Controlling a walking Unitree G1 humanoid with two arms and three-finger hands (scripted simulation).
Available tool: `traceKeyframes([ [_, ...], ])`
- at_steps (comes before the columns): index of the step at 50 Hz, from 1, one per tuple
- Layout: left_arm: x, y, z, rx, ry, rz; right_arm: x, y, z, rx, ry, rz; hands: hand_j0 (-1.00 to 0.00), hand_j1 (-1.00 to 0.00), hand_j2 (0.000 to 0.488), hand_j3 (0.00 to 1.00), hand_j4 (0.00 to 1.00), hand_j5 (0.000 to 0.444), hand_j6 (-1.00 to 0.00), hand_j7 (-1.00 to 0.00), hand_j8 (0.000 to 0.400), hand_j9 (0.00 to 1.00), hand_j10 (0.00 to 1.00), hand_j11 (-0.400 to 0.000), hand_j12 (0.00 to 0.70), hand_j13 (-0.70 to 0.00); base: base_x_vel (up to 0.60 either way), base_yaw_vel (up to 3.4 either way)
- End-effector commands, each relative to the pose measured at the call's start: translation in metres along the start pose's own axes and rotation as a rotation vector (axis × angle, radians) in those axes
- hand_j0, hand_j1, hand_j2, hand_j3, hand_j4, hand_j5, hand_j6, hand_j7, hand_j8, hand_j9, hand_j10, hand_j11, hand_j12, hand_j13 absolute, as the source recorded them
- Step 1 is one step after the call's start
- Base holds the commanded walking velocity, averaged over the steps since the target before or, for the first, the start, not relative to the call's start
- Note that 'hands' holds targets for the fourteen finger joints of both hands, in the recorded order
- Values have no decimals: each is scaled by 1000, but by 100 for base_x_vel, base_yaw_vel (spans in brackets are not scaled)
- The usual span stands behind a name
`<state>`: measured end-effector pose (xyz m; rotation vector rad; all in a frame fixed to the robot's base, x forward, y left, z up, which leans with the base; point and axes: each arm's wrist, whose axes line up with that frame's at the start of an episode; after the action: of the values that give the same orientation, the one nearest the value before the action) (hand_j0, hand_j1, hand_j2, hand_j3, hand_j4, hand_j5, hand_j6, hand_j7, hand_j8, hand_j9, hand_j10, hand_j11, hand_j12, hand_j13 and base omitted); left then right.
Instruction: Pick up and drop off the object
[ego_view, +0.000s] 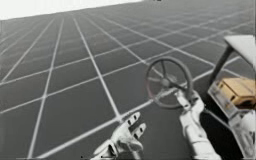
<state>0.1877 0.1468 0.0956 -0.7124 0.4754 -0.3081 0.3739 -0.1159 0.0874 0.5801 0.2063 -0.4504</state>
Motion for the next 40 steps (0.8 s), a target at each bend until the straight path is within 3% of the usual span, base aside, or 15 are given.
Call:
traceKeyframes([
  [1,0,0,0,-4,-2,-8,-1,4,7,8,-29,14,0,0,0,1000,1000,0,0,0,0,1000,1000,-400,0,-700,37,-13],
  [35,0,0,0,-4,-2,-8,-1,4,7,8,-29,14,0,0,0,1000,1000,0,0,0,0,1000,1000,-400,0,-700,27,-13],
  [40,0,0,0,-4,-2,-8,-1,4,7,8,-29,14,0,0,0,1000,1000,0,0,0,0,1000,1000,-400,0,-700,17,-221],
])
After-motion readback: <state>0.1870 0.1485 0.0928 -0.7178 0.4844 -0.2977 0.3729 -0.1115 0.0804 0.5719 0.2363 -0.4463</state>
